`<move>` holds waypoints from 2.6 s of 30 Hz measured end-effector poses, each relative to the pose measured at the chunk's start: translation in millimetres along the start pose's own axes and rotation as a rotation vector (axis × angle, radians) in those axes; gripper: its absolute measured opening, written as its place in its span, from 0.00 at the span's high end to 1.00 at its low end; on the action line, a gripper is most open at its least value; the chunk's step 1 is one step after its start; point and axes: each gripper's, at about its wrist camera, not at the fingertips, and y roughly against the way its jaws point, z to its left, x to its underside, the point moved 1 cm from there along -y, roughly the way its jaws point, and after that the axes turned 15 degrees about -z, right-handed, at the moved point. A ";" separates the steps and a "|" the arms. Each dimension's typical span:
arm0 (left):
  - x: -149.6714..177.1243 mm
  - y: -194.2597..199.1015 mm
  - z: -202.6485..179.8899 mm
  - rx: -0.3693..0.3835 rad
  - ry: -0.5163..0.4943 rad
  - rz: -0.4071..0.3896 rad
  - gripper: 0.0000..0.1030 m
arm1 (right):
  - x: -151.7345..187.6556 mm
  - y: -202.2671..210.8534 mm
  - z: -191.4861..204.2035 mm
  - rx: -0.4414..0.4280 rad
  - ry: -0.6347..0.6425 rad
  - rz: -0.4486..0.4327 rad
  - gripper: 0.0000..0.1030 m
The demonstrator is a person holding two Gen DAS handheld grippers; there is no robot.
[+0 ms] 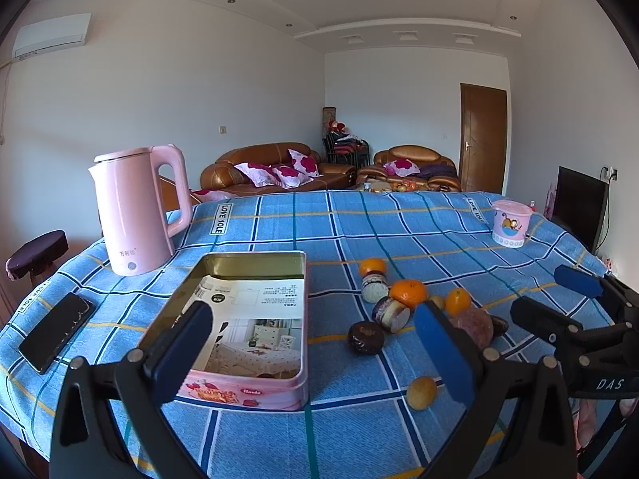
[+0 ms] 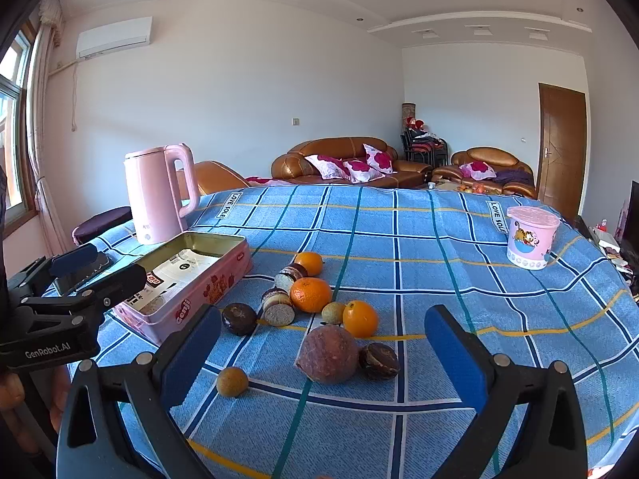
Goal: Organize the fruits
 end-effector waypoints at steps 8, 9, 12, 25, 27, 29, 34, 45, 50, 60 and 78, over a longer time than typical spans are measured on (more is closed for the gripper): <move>15.3 -10.6 -12.1 0.031 -0.002 0.039 0.00 | 13.1 -2.2 -15.5 0.034 0.003 0.013 0.01; 18.1 -12.3 -15.4 0.041 -0.006 0.047 0.01 | 16.4 -1.9 -18.4 0.044 0.008 0.013 0.01; 28.0 -17.5 -28.1 0.091 -0.010 0.078 0.08 | 26.1 -1.3 -29.1 0.078 0.011 0.011 0.01; 64.4 -41.2 -62.5 0.237 -0.022 0.248 0.42 | 39.4 -8.0 -46.9 0.087 -0.008 0.024 0.01; 68.5 -44.1 -63.7 0.253 -0.016 0.270 0.43 | 40.3 -8.5 -44.8 0.084 -0.001 0.025 0.01; 72.3 -46.2 -66.3 0.277 -0.011 0.284 0.50 | 40.8 -9.8 -43.1 0.081 0.000 0.024 0.01; 75.1 -45.2 -66.3 0.307 -0.006 0.284 0.74 | 40.1 -16.2 -34.2 0.053 0.005 0.021 0.01; 50.4 -39.8 -33.2 0.166 -0.011 0.109 0.74 | 31.7 -44.4 -3.9 -0.018 0.095 0.044 0.16; 52.8 -44.8 -25.8 0.155 0.000 0.116 0.74 | 38.2 -59.8 7.3 -0.028 0.148 0.117 0.30; 54.2 -42.5 -22.9 0.152 0.007 0.112 0.74 | 53.1 -77.5 26.1 -0.018 0.295 0.243 0.44; 48.7 -33.2 -25.8 0.162 0.015 0.071 0.74 | 43.5 -54.5 19.7 -0.095 0.212 0.083 0.49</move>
